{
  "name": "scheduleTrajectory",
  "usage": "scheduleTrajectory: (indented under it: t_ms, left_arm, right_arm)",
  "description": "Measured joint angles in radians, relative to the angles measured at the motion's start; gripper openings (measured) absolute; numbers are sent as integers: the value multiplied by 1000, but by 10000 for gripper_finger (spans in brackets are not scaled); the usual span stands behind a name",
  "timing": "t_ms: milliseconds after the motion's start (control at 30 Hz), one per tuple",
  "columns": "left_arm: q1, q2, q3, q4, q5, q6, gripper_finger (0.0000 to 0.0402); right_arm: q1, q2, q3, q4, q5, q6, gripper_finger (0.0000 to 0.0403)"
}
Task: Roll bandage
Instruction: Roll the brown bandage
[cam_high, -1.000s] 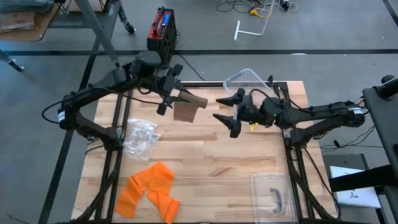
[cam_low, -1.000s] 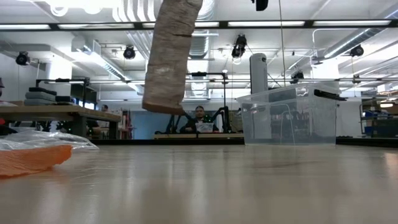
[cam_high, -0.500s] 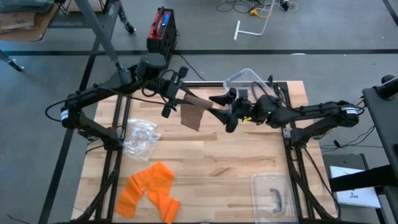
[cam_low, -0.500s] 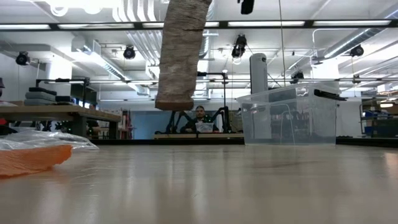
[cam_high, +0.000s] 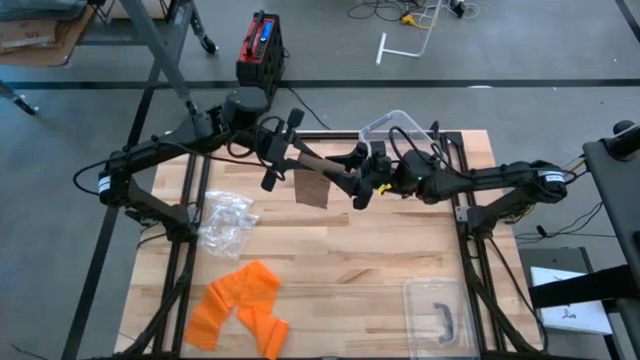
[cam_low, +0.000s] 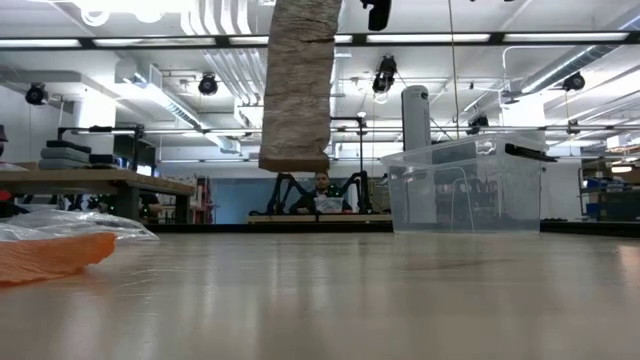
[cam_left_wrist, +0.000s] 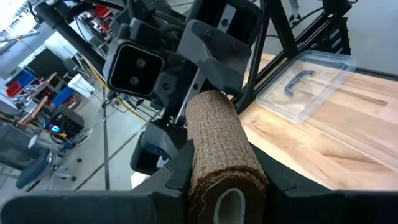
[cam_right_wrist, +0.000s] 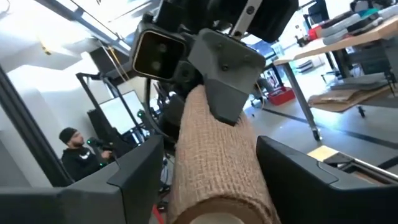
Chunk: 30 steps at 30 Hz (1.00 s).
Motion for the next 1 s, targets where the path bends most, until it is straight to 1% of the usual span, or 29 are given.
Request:
scheduleTrajectory:
  t_ms: [133,300,567,700,800,1000]
  left_arm:
    - [0,0,0,25,-1,9,91]
    - [0,0,0,51,-61,9,91]
    - [0,-1,0,54,-45,50,91]
    - [0,-1,0,53,-46,27,92]
    - [0,-1,0,53,-47,-12,100]
    - [1,-1,0,52,-55,-69,131]
  right_arm:
    - [0,-1,0,11,7,14,237]
    - [-3,-2,0,12,19,42,220]
    - [-5,-2,0,29,15,51,202]
    - [-5,-2,0,30,15,51,189]
    - [-5,-2,0,31,24,38,175]
    - [-4,-2,-1,31,49,0,148]
